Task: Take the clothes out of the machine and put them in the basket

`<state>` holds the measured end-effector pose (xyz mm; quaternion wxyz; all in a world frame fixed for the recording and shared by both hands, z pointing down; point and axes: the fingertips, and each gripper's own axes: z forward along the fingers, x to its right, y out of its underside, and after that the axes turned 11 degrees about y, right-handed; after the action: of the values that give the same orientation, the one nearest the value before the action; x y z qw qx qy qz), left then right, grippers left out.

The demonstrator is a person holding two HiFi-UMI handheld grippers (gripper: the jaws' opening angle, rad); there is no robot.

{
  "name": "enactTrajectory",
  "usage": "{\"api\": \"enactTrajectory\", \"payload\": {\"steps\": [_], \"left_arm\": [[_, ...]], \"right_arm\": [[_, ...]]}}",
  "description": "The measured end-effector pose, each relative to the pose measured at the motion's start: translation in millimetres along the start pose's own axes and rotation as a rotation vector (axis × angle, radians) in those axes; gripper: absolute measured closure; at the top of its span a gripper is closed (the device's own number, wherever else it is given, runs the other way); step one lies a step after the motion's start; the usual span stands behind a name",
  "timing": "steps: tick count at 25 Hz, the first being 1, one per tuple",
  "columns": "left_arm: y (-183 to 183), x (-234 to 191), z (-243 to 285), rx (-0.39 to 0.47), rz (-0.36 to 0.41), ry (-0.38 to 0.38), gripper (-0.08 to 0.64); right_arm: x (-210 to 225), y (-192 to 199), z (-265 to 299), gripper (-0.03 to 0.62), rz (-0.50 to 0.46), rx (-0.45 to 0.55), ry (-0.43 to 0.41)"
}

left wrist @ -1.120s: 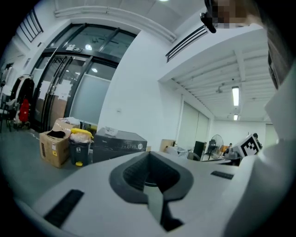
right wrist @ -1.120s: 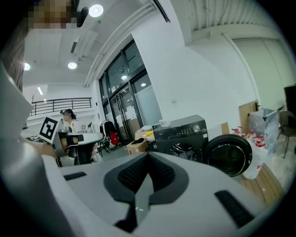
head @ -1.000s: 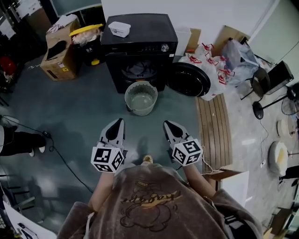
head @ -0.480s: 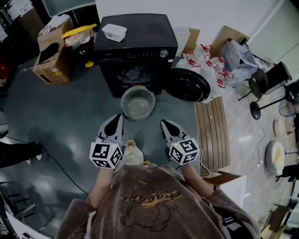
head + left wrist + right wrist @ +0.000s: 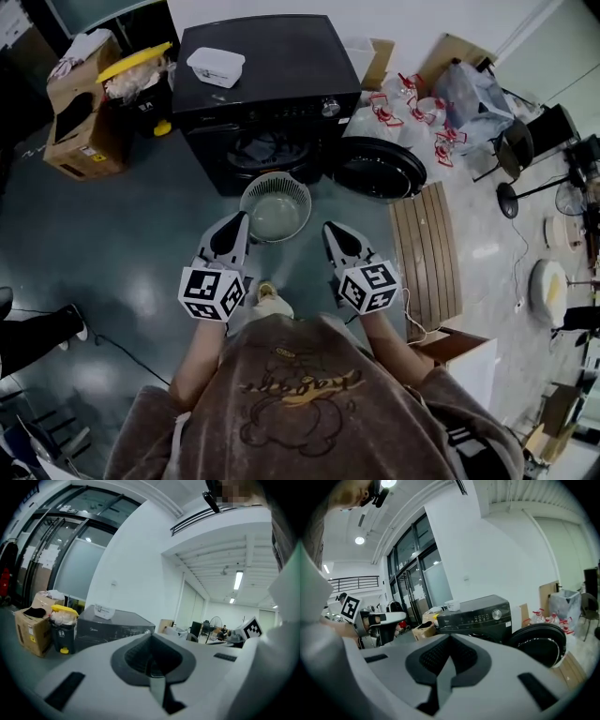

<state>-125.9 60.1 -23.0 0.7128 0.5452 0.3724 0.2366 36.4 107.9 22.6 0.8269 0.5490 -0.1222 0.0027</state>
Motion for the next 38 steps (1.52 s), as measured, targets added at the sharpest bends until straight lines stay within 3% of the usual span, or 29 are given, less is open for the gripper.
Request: {"api": "enactTrajectory", "payload": {"steps": [8,13,25,30,38], "left_arm": [[-2,-45,56,-0.041,0.003,0.062,0.555],[9,-77,97,-0.059,0.008,0.051,0.555],[61,-154,186,-0.105,-0.027,-0.068,0.555],[96,-186,220,-0.067,-0.035,-0.096,0.555],[204,-241,259,-0.060,0.016,-0.091,0.555]], "right_arm": [[25,-17,59,0.597,-0.001,0.005,0.073],[49,-17,105,0.597,-0.011,0.002,0.075],[85,9,233,0.597,-0.070,-0.085,-0.108],[98,37,285,0.597,-0.059,-0.074,-0.150],[124,139,360,0.597,-0.063,-0.059,-0.175]]}}
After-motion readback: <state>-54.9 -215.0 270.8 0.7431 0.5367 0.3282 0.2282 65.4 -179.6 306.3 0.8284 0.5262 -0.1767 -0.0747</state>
